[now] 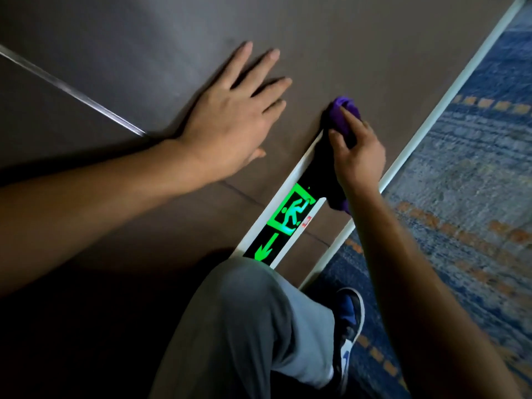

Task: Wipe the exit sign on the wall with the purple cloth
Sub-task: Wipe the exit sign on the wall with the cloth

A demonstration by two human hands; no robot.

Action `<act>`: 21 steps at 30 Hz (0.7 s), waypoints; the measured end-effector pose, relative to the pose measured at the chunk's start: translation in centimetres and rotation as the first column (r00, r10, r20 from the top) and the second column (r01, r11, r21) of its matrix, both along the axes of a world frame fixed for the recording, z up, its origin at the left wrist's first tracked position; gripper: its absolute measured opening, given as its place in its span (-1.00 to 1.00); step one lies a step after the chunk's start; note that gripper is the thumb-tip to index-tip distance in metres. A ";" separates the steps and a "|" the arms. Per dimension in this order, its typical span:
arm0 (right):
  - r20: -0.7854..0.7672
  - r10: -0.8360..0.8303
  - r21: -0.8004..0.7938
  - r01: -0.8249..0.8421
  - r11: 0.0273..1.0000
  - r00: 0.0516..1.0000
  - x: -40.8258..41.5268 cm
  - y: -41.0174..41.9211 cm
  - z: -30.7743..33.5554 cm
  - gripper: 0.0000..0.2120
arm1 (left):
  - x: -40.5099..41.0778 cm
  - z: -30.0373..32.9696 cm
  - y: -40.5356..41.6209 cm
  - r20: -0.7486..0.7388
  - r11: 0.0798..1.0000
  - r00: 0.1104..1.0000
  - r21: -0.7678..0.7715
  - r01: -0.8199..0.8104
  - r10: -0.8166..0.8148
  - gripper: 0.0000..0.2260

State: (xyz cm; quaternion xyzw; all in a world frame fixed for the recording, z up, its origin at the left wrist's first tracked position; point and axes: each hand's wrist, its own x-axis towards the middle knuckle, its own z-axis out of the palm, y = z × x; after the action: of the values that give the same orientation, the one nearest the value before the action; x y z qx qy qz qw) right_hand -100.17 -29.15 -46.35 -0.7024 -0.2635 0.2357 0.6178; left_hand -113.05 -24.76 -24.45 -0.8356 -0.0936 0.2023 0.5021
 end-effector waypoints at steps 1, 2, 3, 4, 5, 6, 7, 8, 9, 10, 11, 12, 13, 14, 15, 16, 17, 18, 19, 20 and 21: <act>-0.008 -0.006 0.015 0.006 1.000 1.000 -0.5 0.0 -0.1 -0.55 | 0.0 -0.1 0.2 0.010 1.000 1.000 0.006 0.002 -0.002 -0.22; -0.022 -0.019 0.024 0.019 1.000 1.000 -0.9 -0.1 -0.2 -0.55 | -0.1 -0.1 0.3 0.014 1.000 1.000 0.008 0.005 -0.005 -0.22; -0.034 -0.038 0.024 0.039 0.999 0.999 -1.4 -0.3 -0.2 -0.55 | -0.1 -0.2 0.3 0.008 1.000 1.000 0.001 0.004 -0.004 -0.22; -0.042 -0.058 0.021 0.059 0.998 0.997 -2.0 -0.4 -0.2 -0.55 | -0.2 -0.3 0.2 -0.003 1.000 1.000 -0.011 -0.002 0.002 -0.23; -0.046 -0.066 0.026 0.068 0.997 0.997 -2.9 -0.5 -0.2 -0.55 | -0.5 -0.4 0.0 -0.014 1.000 1.000 -0.023 -0.009 0.009 -0.23; -0.051 -0.068 0.040 0.071 0.997 0.996 -3.9 -0.8 -0.2 -0.55 | -0.8 -0.5 -0.2 -0.024 0.999 1.000 -0.032 -0.013 0.013 -0.23; -0.059 -0.072 0.054 0.076 0.996 0.996 -5.0 -1.0 -0.2 -0.55 | -1.3 -0.7 -0.5 -0.027 0.999 1.000 -0.036 -0.015 0.014 -0.23; -0.068 -0.080 0.061 0.084 0.995 0.994 -6.1 -1.3 -0.2 -0.56 | -1.9 -0.7 -1.0 -0.028 0.999 0.999 -0.040 -0.020 0.019 -0.23; -0.082 -0.082 0.059 0.087 0.994 0.993 -7.1 -1.7 -0.2 -0.56 | -2.5 -0.8 -1.4 -0.030 0.999 0.999 -0.044 -0.025 0.023 -0.23; -0.094 -0.076 0.051 0.081 0.995 0.993 -8.0 -2.2 -0.2 -0.56 | -3.2 -1.0 -2.0 -0.034 0.999 0.999 -0.042 -0.028 0.027 -0.23; -0.097 -0.060 0.047 0.065 0.997 0.993 -9.0 -2.7 -0.3 -0.56 | -4.0 -1.2 -2.5 -0.039 0.999 0.999 -0.032 -0.032 0.031 -0.23; -0.094 -0.038 0.053 0.043 0.998 0.995 -10.1 -3.4 -0.3 -0.55 | -4.9 -1.4 -2.9 -0.046 0.999 0.998 -0.015 -0.038 0.037 -0.23; -0.088 -0.015 0.065 0.021 0.998 0.996 -11.2 -3.9 -0.2 -0.55 | -5.8 -1.5 -3.2 -0.051 0.999 0.998 0.004 -0.043 0.043 -0.23; -0.079 0.010 0.073 -0.004 0.997 0.997 -12.2 -4.5 -0.1 -0.55 | -6.6 -1.5 -3.5 -0.047 0.999 0.998 0.017 -0.046 0.047 -0.24; -0.065 0.034 0.072 -0.029 0.997 0.997 -13.0 -5.0 0.0 -0.55 | -7.3 -1.5 -3.9 -0.041 0.998 0.998 0.023 -0.050 0.051 -0.25; -0.048 0.061 0.064 -0.058 0.996 0.997 -13.6 -5.6 0.1 -0.55 | -7.9 -1.3 -4.3 -0.043 0.998 0.997 0.027 -0.058 0.059 -0.26; -0.030 0.092 0.051 -0.091 0.995 0.995 -13.8 -6.1 0.2 -0.55 | -8.4 -1.0 -4.6 -0.050 0.997 0.996 0.031 -0.068 0.069 -0.26; -0.010 0.127 0.043 -0.127 0.991 0.992 -13.5 -6.5 0.2 -0.56 | -8.9 -0.8 -4.9 -0.057 0.996 0.995 0.035 -0.076 0.078 -0.26; 0.005 0.154 0.050 -0.154 0.987 0.988 -12.7 -6.9 0.0 -0.57 | -9.3 -0.7 -5.1 -0.064 0.996 0.994 0.038 -0.081 0.083 -0.26; -0.001 0.157 0.066 -0.157 0.985 0.988 -11.6 -7.2 -0.4 -0.57 | -9.6 -0.6 -5.1 -0.076 0.996 0.993 0.037 -0.083 0.085 -0.26; -0.027 0.132 0.077 -0.130 0.988 0.991 -10.3 -7.5 -0.8 -0.57 | -9.8 -0.5 -5.2 -0.089 0.996 0.992 0.033 -0.086 0.088 -0.25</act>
State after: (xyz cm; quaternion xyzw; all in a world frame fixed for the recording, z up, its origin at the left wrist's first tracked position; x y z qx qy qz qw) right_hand -110.43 -36.63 -47.13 -0.6558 -0.3080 0.2768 0.6312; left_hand -122.81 -29.92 -24.90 -0.8134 -0.1102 0.2602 0.5085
